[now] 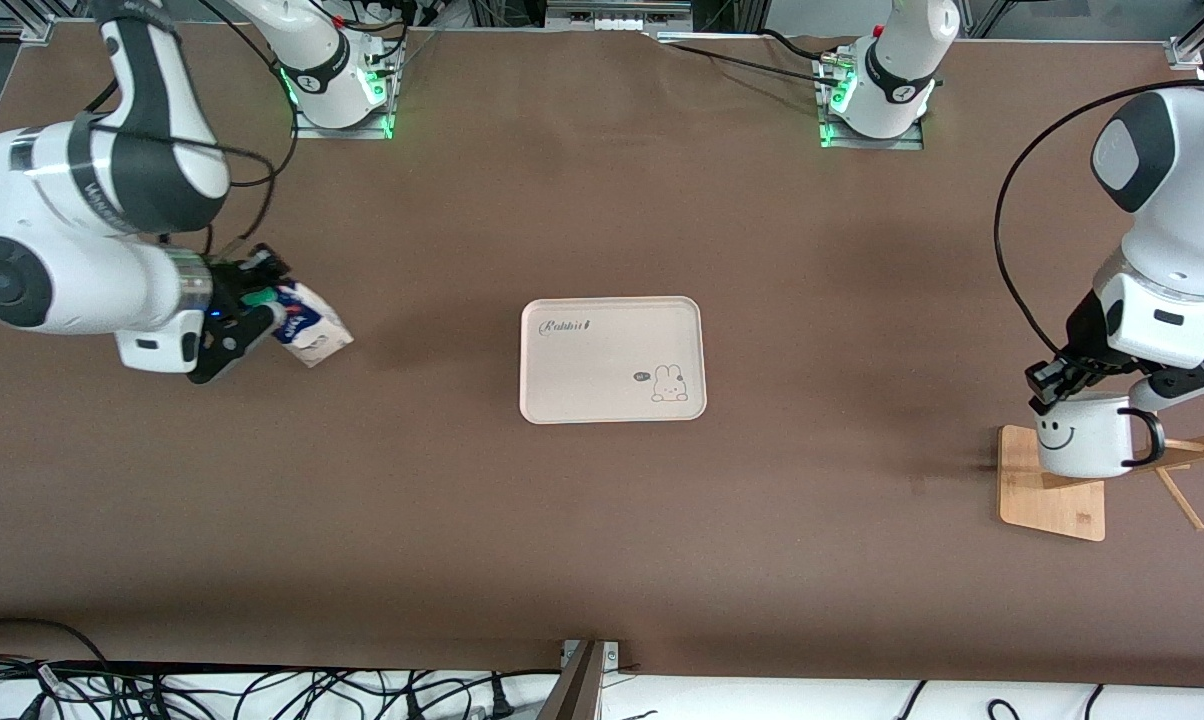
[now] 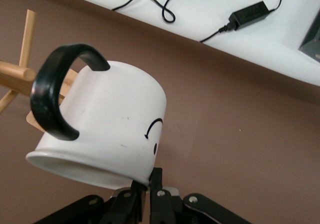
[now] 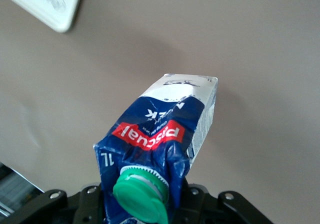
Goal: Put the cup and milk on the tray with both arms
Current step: 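Carry the carton onto the tray with the right gripper while the left lifts the mug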
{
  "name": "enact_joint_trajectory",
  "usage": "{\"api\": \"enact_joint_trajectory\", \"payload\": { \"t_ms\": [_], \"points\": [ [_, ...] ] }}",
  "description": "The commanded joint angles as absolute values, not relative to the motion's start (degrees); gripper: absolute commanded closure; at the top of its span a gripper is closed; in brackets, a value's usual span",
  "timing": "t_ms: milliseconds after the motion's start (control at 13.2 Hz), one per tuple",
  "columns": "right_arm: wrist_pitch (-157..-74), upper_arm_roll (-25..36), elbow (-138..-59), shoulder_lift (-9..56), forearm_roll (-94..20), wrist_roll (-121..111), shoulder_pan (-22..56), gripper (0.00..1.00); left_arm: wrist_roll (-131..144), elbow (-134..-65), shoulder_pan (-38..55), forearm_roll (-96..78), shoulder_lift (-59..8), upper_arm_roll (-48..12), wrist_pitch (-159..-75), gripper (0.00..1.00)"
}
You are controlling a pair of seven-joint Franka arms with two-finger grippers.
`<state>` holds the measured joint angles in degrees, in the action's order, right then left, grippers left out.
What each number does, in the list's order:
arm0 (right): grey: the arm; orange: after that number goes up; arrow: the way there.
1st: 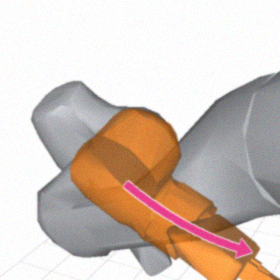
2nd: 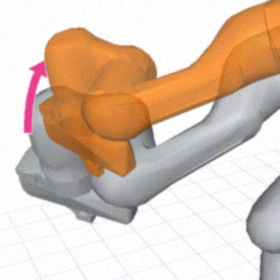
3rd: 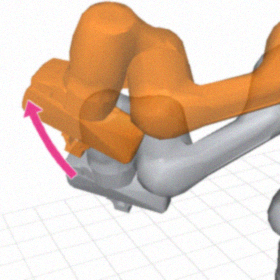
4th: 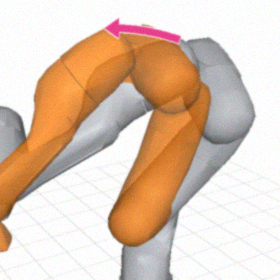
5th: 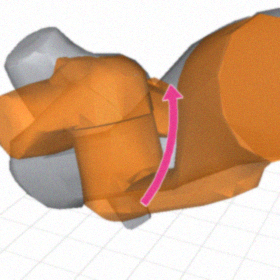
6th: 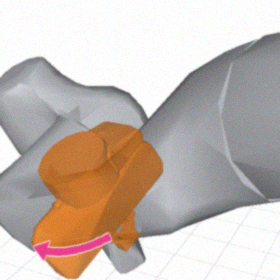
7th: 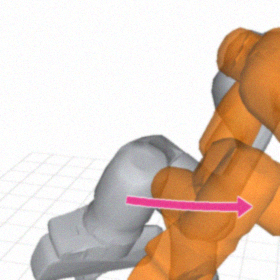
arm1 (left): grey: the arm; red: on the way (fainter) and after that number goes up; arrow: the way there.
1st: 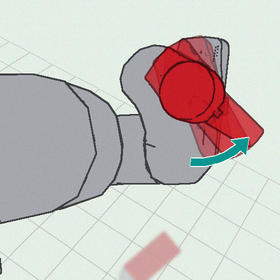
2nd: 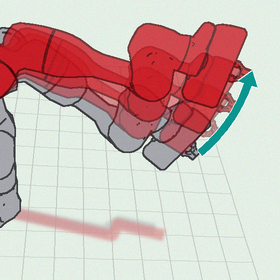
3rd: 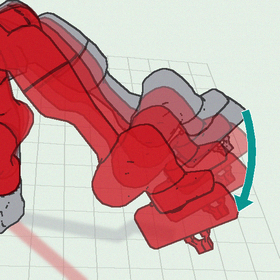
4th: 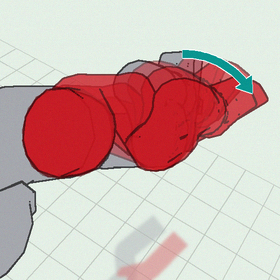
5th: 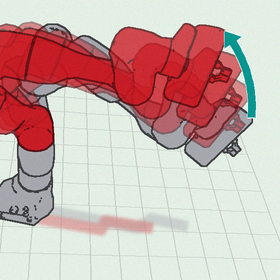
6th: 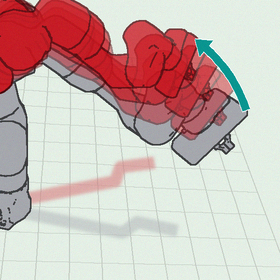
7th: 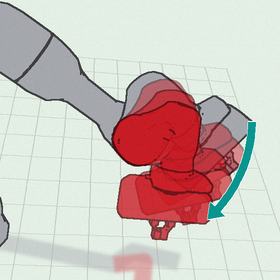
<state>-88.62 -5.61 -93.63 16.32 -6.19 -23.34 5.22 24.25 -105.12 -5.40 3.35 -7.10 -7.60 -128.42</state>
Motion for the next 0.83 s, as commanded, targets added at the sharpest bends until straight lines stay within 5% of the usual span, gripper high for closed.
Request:
{"api": "enact_joint_trajectory", "payload": {
  "t_ms": [0,302,756],
  "points": [
    [-91.39,-10.09,-93.78,14.59,-13.07,-8.31,5.27,0.54,24.17,-97.84,-5.54,4.48,-7.47,-12.55,-114.49,1.00],
    [-102.54,-17.13,-93.78,15.29,-15.21,9.88,7.19,0.54,24.34,-90.19,-5.27,4.48,-8.61,-16.34,-98.29,1.00],
    [-114.94,-17.14,-93.96,19.85,-14.85,31.88,18.80,0.54,24.26,-89.91,-5.19,3.43,-8.79,-18.46,-88.96,1.00]
  ]
}}
